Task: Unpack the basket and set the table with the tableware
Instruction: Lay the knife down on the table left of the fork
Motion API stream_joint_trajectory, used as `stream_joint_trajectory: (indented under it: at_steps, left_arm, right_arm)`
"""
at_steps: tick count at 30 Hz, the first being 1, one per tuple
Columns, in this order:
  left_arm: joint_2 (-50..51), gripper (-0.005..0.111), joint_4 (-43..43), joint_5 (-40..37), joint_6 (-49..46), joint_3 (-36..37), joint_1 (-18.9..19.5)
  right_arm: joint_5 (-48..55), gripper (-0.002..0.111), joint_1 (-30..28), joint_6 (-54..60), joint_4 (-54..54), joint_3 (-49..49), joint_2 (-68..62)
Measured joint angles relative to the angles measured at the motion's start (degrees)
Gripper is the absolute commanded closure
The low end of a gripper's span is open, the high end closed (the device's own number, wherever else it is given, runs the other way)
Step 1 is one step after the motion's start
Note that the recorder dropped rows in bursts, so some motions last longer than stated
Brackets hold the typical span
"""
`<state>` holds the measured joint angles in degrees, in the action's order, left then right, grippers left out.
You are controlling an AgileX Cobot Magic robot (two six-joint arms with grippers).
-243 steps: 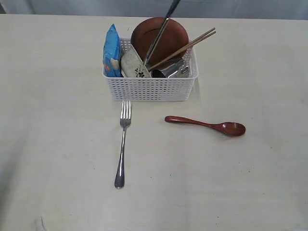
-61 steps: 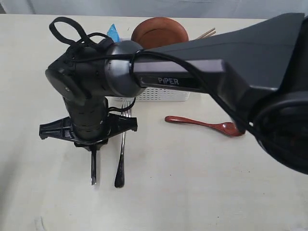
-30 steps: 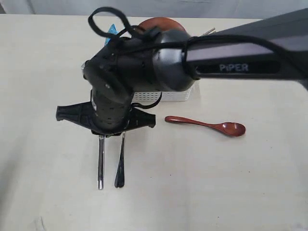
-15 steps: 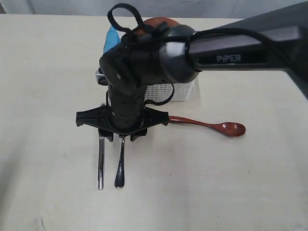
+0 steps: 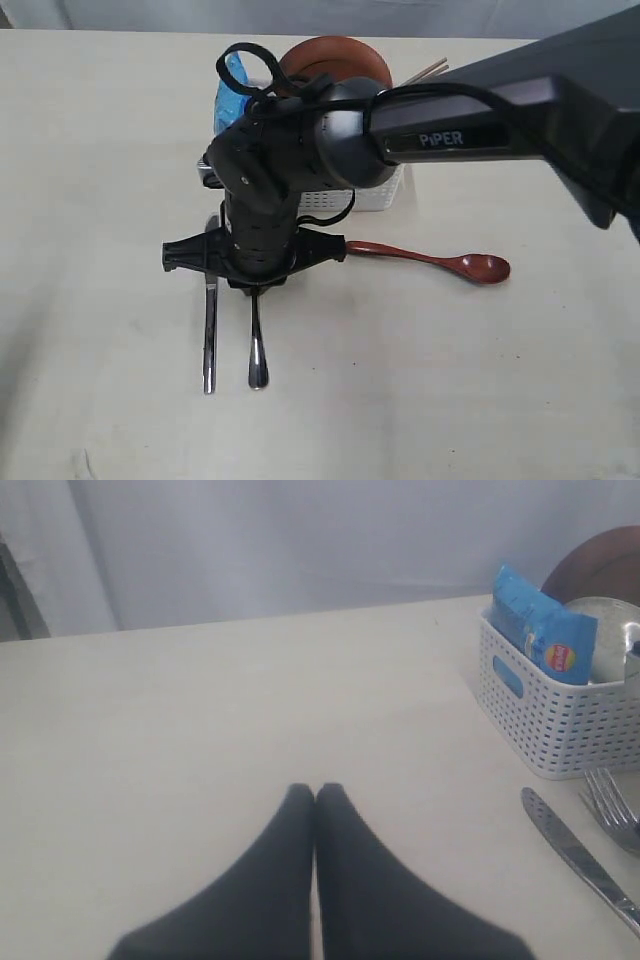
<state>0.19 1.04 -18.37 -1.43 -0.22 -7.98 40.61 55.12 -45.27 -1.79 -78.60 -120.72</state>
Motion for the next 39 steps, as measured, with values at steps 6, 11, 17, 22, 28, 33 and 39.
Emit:
stream_joint_trajectory:
  at_steps: [6, 11, 17, 22, 28, 33, 39]
  left_arm:
    - [0.0, 0.107, 0.0, 0.0, 0.0, 0.0, 0.0]
    - [0.0, 0.107, 0.0, 0.0, 0.0, 0.0, 0.0]
    - [0.0, 0.107, 0.0, 0.0, 0.0, 0.0, 0.0]
    - [0.0, 0.107, 0.0, 0.0, 0.0, 0.0, 0.0]
    - [0.0, 0.107, 0.0, 0.0, 0.0, 0.0, 0.0]
    - [0.0, 0.107, 0.0, 0.0, 0.0, 0.0, 0.0]
    - [0.0, 0.107, 0.0, 0.0, 0.0, 0.0, 0.0]
  right_arm:
    - [-2.18, 0.109, 0.0, 0.11, 4.0, 0.0, 0.0]
    - [-3.89, 0.109, 0.0, 2.98, 7.27, 0.0, 0.0]
    - [-3.89, 0.109, 0.0, 3.98, 7.24, 0.0, 0.0]
    - [-3.89, 0.109, 0.0, 4.21, 6.97, 0.0, 0.0]
    - [-3.89, 0.108, 0.0, 4.21, 7.09, 0.0, 0.0]
    - [-3.89, 0.108, 0.0, 4.21, 8.45, 0.0, 0.0]
    - [-4.97, 0.108, 0.0, 3.45, 10.28, 0.0, -0.25]
